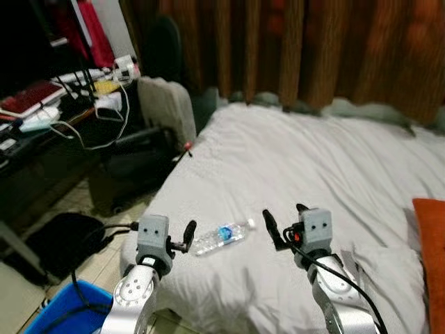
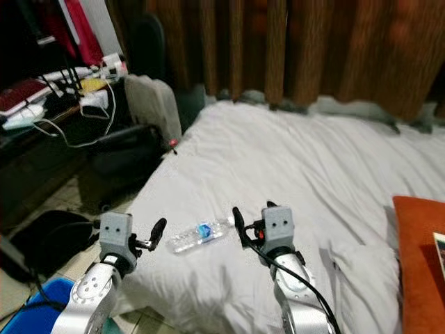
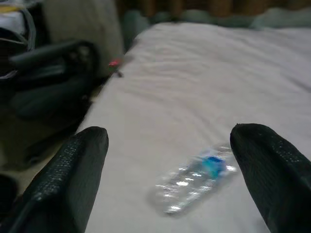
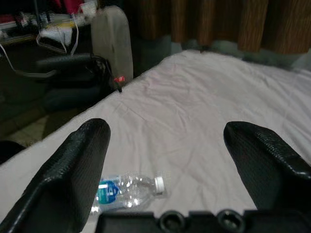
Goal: Clean up the room
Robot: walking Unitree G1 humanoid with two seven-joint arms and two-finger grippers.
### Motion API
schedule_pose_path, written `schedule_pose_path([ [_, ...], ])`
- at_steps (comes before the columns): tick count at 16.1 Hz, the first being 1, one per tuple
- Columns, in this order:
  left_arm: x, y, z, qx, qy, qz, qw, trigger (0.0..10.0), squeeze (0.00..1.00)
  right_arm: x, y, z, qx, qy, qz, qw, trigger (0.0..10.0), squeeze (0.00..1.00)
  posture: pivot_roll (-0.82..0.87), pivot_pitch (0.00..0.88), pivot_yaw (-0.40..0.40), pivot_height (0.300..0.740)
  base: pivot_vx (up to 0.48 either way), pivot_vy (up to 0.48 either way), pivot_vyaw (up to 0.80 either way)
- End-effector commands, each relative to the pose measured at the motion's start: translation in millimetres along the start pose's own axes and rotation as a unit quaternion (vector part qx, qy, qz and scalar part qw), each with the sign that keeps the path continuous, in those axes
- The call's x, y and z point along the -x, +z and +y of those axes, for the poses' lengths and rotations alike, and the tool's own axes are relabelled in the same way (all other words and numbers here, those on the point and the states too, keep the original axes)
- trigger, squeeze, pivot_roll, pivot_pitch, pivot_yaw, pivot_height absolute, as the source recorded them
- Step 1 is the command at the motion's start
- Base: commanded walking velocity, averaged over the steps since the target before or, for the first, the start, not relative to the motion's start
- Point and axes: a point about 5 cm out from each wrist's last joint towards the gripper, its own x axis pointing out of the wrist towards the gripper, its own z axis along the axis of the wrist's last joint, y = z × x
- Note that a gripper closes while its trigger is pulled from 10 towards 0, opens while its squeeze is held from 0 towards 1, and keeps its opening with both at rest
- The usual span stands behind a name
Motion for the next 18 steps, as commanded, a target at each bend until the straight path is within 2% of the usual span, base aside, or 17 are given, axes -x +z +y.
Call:
schedule_pose_path([
  [1,-6.3,9,7.2,-0.026,0.014,-0.004,1.0,10.0,0.0,-5.6,3,3.3,-0.004,0.007,-0.007,1.0,10.0,0.0,0.08,0.0,0.039,0.74,0.0,0.0,-0.8],
  [3,-4.9,13,2.3,-0.026,0.007,-0.017,0.999,10.0,0.0,-6.5,-4,0.3,0.0,0.008,0.003,1.0,10.0,0.0,0.07,0.0,0.042,0.74,0.0,0.0,0.0],
  [5,-1.7,9,-2.1,-0.015,0.002,-0.012,1.0,10.0,0.0,-3.6,-8,-0.8,0.002,0.011,0.008,1.0,10.0,0.0,0.07,0.0,0.042,0.74,0.0,0.0,-0.4],
  [7,4.9,3,3.5,0.009,0.004,-0.007,1.0,10.0,0.0,-2.5,-12,-1.1,0.003,0.015,0.013,1.0,10.0,0.0,0.07,0.0,0.034,0.74,0.0,0.187,-0.8],
  [9,7.8,1,6.7,0.012,0.009,-0.005,1.0,10.0,0.0,-2.4,-13,-1.9,0.004,0.016,0.014,1.0,10.0,0.0,0.07,0.0,0.029,0.74,0.0,0.48,-0.8],
  [11,9.3,-2,10.0,-0.007,0.028,-0.001,1.0,10.0,0.0,-1.9,-17,-2.5,0.008,0.03,0.023,0.999,10.0,0.0,0.08,0.0,0.009,0.74,0.0,0.24,0.0],
  [12,6.6,3,5.1,-0.023,0.033,-0.013,0.999,10.0,0.0,-2.5,-18,-3.4,0.011,0.038,0.026,0.999,10.0,0.0,0.08,0.0,0.001,0.74,0.0,0.0,0.0],
  [15,6.9,5,-0.6,-0.023,0.028,-0.019,0.999,10.0,0.0,-3.2,-18,-3.3,0.01,0.053,0.029,0.998,10.0,0.0,0.08,0.0,-0.006,0.74,0.0,0.0,0.0],
  [18,8.7,1,3.8,-0.004,0.028,-0.01,1.0,10.0,0.0,-3.7,-19,-2.3,0.004,0.06,0.027,0.998,10.0,0.0,0.08,0.0,-0.007,0.74,0.0,0.275,0.34],
])
